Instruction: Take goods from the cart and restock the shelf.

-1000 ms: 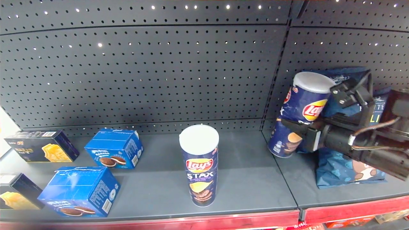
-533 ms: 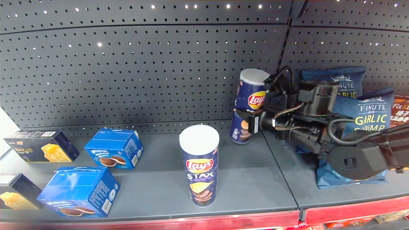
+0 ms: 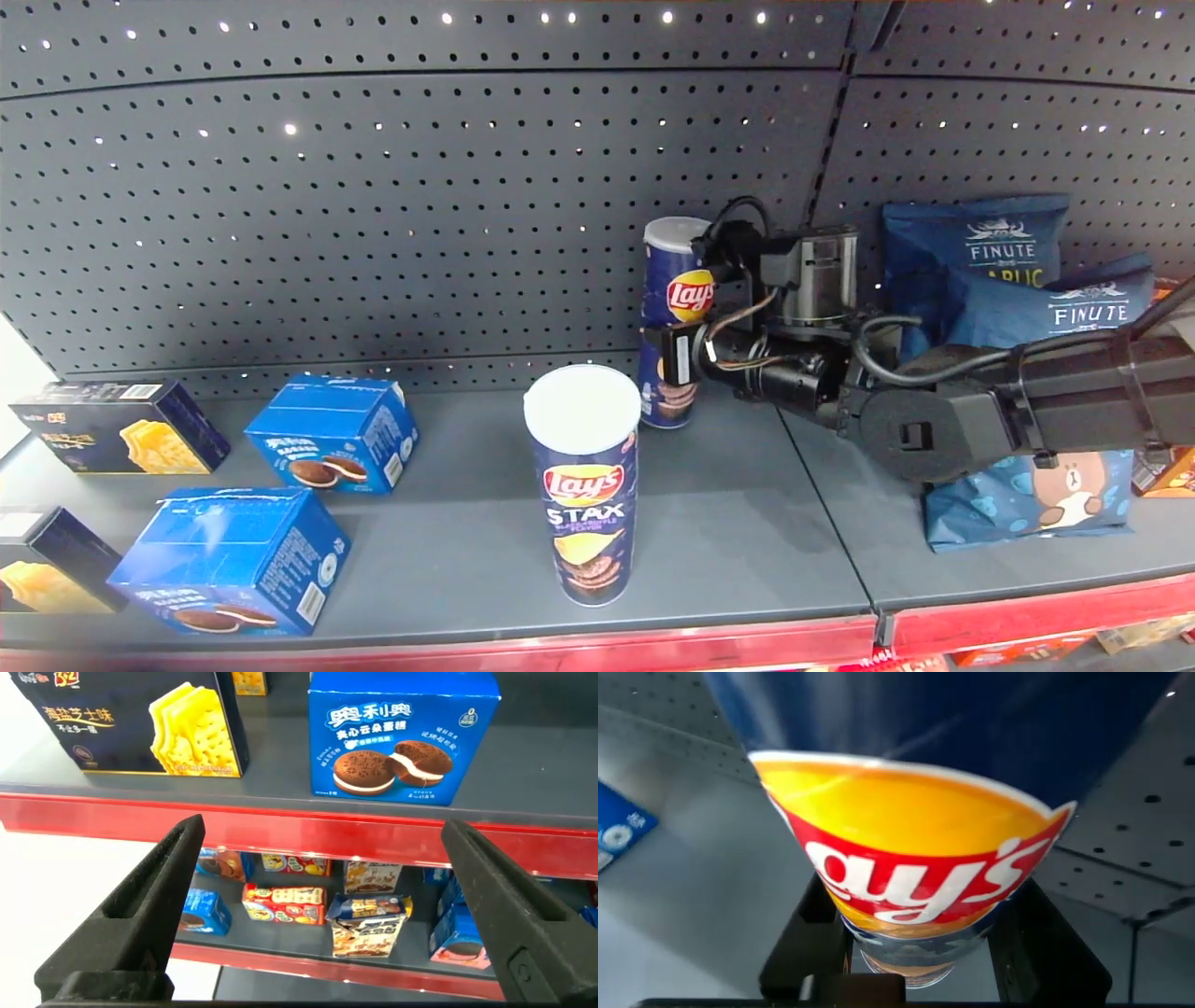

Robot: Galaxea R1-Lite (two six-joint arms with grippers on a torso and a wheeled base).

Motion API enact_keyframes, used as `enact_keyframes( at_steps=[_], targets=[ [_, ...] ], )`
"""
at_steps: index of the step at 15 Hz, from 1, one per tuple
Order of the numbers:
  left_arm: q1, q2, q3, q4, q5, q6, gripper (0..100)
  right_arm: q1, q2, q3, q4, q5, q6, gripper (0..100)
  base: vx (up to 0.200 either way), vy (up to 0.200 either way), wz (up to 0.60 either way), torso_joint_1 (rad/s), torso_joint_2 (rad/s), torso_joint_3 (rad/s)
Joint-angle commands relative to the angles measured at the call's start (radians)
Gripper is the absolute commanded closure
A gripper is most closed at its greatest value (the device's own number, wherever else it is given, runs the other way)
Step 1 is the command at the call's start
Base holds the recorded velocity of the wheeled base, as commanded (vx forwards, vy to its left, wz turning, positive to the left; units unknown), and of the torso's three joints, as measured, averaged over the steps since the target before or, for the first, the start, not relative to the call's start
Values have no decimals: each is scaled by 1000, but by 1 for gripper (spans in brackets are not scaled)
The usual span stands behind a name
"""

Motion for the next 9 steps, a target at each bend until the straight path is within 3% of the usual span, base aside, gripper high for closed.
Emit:
enact_keyframes(
  at_steps=[1,9],
  targets=[
    [0,2,0,0,0,0,0,17,41,-102,41,-47,37,100,0,0,0,0,0,0],
    [0,2,0,0,0,0,0,40,101,-122,7,-64,37,100,0,0,0,0,0,0]
  ],
)
